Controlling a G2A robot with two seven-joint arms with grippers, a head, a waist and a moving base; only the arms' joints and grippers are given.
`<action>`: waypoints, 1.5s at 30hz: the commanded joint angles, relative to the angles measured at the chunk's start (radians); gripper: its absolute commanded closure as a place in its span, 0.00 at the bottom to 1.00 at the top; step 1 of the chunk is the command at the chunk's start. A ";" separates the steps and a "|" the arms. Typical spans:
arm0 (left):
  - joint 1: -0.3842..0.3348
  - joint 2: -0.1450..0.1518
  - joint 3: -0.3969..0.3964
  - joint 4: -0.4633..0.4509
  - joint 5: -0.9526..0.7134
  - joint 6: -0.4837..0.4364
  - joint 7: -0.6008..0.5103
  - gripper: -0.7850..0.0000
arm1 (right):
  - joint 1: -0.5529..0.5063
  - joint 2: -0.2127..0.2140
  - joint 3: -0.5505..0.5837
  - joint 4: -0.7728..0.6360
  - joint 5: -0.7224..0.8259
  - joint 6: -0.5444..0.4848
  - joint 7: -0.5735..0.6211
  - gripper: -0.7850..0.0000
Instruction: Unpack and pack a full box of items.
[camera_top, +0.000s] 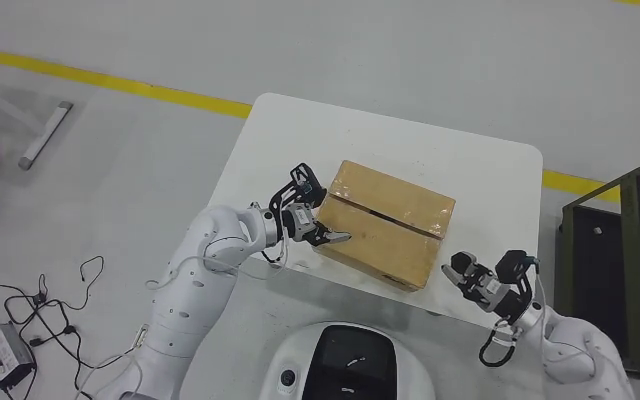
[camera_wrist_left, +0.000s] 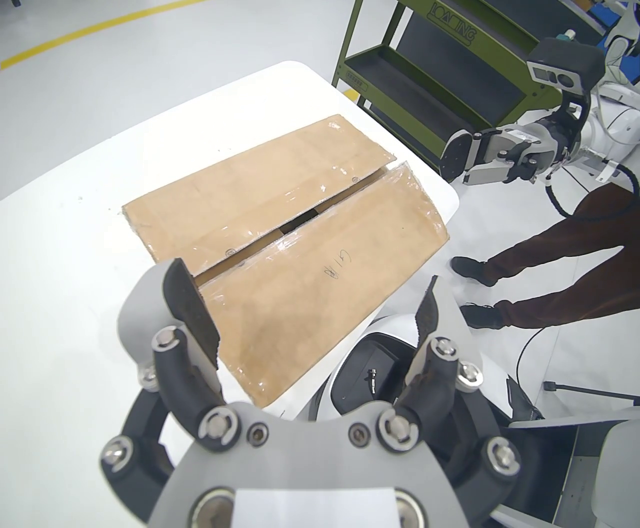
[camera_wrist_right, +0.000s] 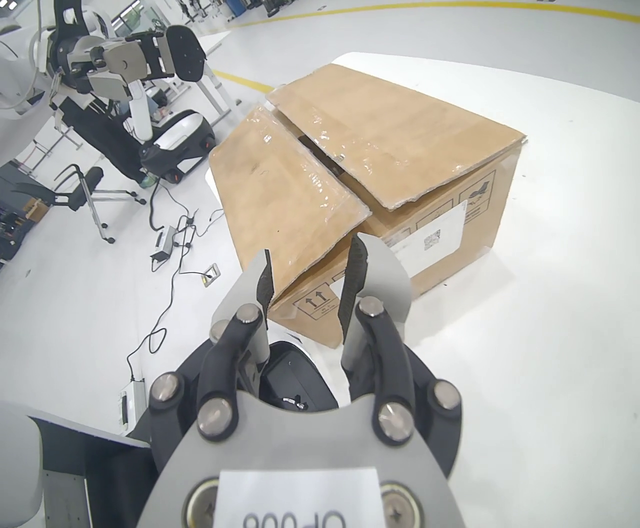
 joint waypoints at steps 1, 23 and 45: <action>0.000 0.000 0.000 0.000 0.000 0.000 0.000 0.00 | 0.015 0.003 -0.010 0.014 0.020 0.001 0.010 0.56; 0.000 0.000 0.000 0.000 0.000 0.000 0.000 0.00 | 0.159 0.020 -0.132 0.125 0.026 0.079 0.030 0.46; 0.000 0.000 0.000 0.000 0.000 0.000 0.000 0.00 | 0.171 0.045 -0.191 0.090 0.051 0.005 0.047 1.00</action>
